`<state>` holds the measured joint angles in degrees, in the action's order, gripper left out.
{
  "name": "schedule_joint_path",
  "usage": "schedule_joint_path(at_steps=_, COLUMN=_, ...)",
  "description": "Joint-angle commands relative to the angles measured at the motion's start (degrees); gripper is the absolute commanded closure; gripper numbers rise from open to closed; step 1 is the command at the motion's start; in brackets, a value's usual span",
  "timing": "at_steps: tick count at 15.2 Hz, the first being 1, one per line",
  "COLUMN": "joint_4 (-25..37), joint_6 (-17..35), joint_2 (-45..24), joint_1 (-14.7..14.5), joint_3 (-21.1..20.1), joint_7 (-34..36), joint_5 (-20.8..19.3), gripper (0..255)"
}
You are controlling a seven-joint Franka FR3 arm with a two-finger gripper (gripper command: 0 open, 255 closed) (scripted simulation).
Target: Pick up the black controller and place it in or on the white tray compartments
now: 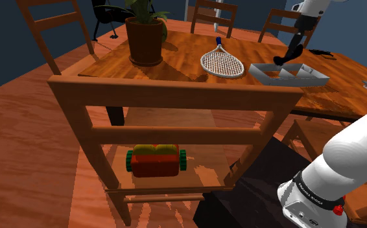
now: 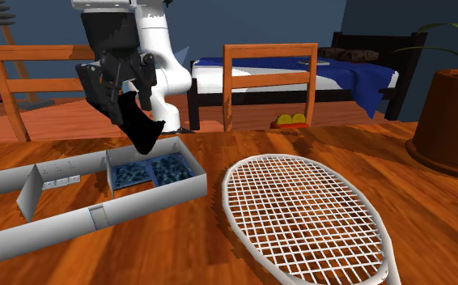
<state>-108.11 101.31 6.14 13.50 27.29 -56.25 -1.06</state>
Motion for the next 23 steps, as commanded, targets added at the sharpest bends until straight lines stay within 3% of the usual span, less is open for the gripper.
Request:
schedule_joint_path(at_steps=1, joint_4=2.37, joint_6=-0.39, joint_2=-2.21, joint_1=1.2, joint_3=1.81, joint_7=-3.37, joint_5=0.83, gripper=255)
schedule_joint_path(at_steps=6, joint_4=9.38, joint_6=-1.89, joint_2=-8.88, joint_1=4.69, joint_3=5.62, joint_7=-11.33, joint_5=4.08, gripper=255)
schedule_joint_path(at_steps=20, joint_4=-0.21, joint_6=8.65, joint_2=-10.04, joint_1=4.76, joint_3=5.53, joint_7=-12.11, joint_5=4.9, gripper=255)
schedule_joint_path(at_steps=23, joint_4=-0.21, joint_6=8.65, joint_2=-10.04, joint_1=4.75, joint_3=5.54, joint_7=-12.11, joint_5=4.89, gripper=255)
